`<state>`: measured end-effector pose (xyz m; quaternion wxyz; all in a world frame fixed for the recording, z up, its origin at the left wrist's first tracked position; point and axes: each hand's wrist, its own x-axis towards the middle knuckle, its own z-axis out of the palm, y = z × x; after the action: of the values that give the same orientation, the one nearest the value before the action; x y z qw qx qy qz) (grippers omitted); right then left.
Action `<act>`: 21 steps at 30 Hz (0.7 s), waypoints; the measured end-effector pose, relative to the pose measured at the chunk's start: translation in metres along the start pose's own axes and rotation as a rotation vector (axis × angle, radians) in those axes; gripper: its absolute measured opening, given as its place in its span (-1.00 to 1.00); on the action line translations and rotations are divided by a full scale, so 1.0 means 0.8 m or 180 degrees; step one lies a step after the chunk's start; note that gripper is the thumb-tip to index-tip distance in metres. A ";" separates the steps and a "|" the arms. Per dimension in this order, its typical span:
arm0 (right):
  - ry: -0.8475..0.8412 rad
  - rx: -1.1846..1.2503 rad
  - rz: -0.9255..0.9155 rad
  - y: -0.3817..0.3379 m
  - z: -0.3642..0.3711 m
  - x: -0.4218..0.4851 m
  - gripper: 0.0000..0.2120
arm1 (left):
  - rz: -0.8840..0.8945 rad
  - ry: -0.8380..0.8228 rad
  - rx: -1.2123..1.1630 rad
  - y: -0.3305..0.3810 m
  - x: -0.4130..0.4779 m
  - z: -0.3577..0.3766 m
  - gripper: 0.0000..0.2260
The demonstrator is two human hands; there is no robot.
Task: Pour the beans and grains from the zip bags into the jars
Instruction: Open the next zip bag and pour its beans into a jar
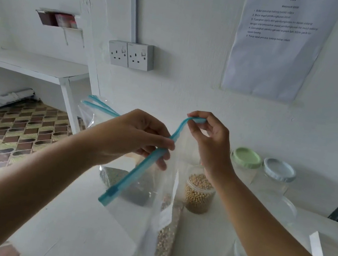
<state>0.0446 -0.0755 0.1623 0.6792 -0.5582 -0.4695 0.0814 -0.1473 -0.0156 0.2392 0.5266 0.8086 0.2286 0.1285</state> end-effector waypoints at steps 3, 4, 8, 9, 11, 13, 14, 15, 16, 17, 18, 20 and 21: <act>0.0178 -0.0529 0.0171 0.001 -0.004 -0.012 -0.77 | -0.0142 0.0121 -0.0455 -0.005 0.000 0.021 -0.84; 0.0286 -0.0624 0.0195 0.000 -0.008 -0.018 -0.76 | -0.0163 0.0175 -0.0598 -0.008 0.001 0.028 -0.85; 0.0009 -0.0039 0.0656 -0.023 -0.028 -0.046 -0.74 | -0.0239 0.0171 -0.1159 -0.020 0.001 0.049 -0.84; -0.0234 0.0139 0.0816 -0.029 -0.033 -0.053 -0.70 | -0.0242 0.0099 -0.1244 -0.022 0.001 0.052 -0.82; -0.0576 0.0393 0.1083 -0.040 -0.040 -0.064 -0.70 | -0.0250 -0.0055 -0.1318 -0.024 0.001 0.057 -0.78; -0.0730 0.0628 0.1281 -0.045 -0.046 -0.070 -0.74 | -0.0215 -0.0175 -0.1269 -0.026 0.001 0.060 -0.76; -0.0795 0.0716 0.1349 -0.048 -0.048 -0.071 -0.75 | -0.0188 -0.0210 -0.1197 -0.026 0.002 0.061 -0.74; -0.0861 0.0759 0.1386 -0.049 -0.051 -0.072 -0.75 | -0.0165 -0.0226 -0.1104 -0.027 0.002 0.062 -0.71; -0.0914 0.0767 0.1410 -0.051 -0.054 -0.072 -0.75 | -0.0142 -0.0232 -0.1010 -0.027 0.003 0.062 -0.71; -0.0964 0.0750 0.1414 -0.051 -0.057 -0.072 -0.75 | -0.0115 -0.0238 -0.0930 -0.027 0.003 0.063 -0.70; -0.1011 0.0723 0.1418 -0.052 -0.059 -0.072 -0.75 | -0.0092 -0.0231 -0.0852 -0.027 0.002 0.063 -0.70; -0.1072 0.0678 0.1402 -0.053 -0.061 -0.071 -0.79 | -0.0062 -0.0143 -0.0688 -0.028 0.001 0.064 -0.72; -0.1059 0.0646 0.1379 -0.054 -0.060 -0.072 -0.82 | -0.0039 -0.0046 -0.0621 -0.029 0.001 0.065 -0.75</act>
<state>0.0307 -0.1604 0.1700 0.6120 -0.5537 -0.4337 0.3616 -0.1290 -0.0487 0.1967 0.6054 0.7529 0.2161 0.1411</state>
